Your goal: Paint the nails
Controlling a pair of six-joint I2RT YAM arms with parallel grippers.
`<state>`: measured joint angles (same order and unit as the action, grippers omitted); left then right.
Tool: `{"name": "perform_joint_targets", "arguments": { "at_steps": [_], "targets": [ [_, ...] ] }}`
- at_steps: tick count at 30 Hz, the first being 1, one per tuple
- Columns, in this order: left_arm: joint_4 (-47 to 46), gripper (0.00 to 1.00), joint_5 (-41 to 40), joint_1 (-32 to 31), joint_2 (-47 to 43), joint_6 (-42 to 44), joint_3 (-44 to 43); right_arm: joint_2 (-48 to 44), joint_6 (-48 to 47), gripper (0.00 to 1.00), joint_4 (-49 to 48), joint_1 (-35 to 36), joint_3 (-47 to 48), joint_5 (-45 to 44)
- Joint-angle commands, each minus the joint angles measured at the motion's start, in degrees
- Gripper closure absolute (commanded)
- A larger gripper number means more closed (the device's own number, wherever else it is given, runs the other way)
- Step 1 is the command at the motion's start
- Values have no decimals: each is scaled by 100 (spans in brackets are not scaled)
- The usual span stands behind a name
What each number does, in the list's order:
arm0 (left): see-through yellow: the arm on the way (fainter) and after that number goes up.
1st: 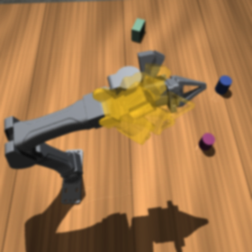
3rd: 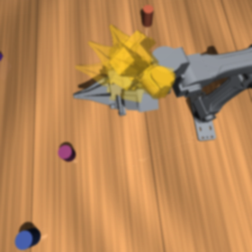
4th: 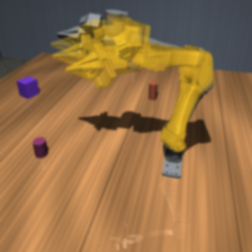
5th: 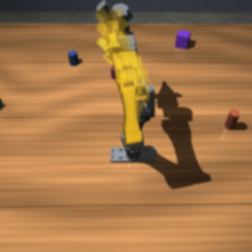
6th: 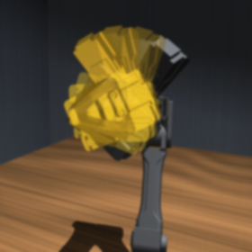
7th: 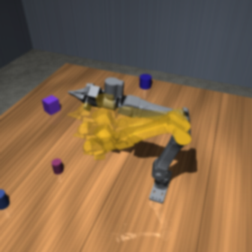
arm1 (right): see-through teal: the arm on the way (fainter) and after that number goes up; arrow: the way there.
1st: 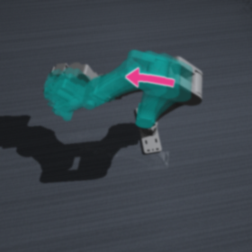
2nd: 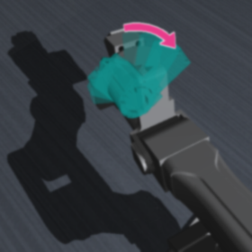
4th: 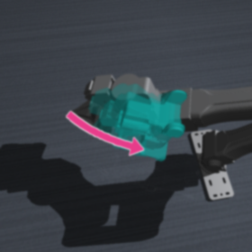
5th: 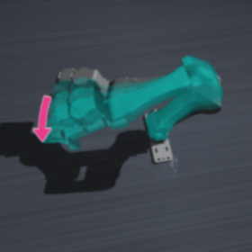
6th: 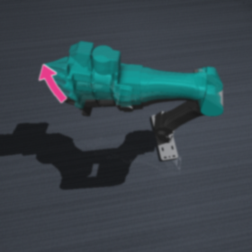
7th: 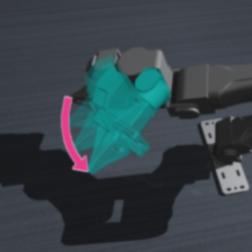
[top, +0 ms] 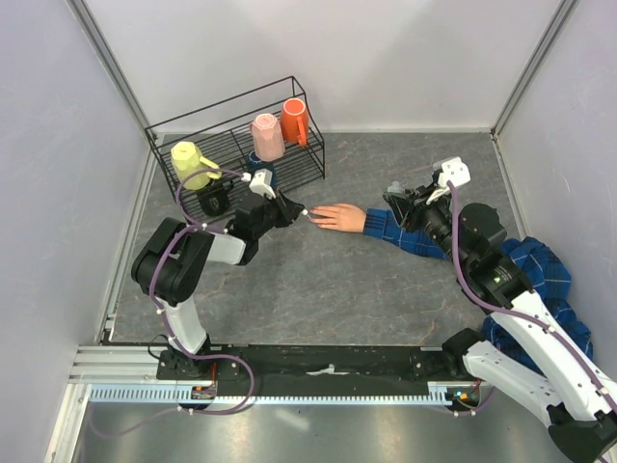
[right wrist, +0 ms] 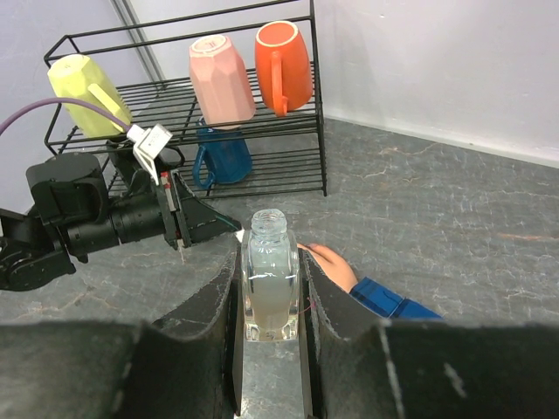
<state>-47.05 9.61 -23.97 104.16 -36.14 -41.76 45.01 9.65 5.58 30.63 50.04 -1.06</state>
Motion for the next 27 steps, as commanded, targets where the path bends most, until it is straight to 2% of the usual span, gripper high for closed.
{"name": "perform_joint_targets", "arguments": {
  "at_steps": [1, 10, 27],
  "targets": [
    [-595, 98, -739, -187, -203, 212, 159, -107, 37, 100, -286, 4, -30, 80],
    [-885, 98, -952, -284, -150, 248, 264, -151, 54, 100, -295, 4, -65, 88],
    [-525, 98, -1365, -477, 8, 406, 19, -177, 55, 100, -295, 4, -73, 80]
  ]
}}
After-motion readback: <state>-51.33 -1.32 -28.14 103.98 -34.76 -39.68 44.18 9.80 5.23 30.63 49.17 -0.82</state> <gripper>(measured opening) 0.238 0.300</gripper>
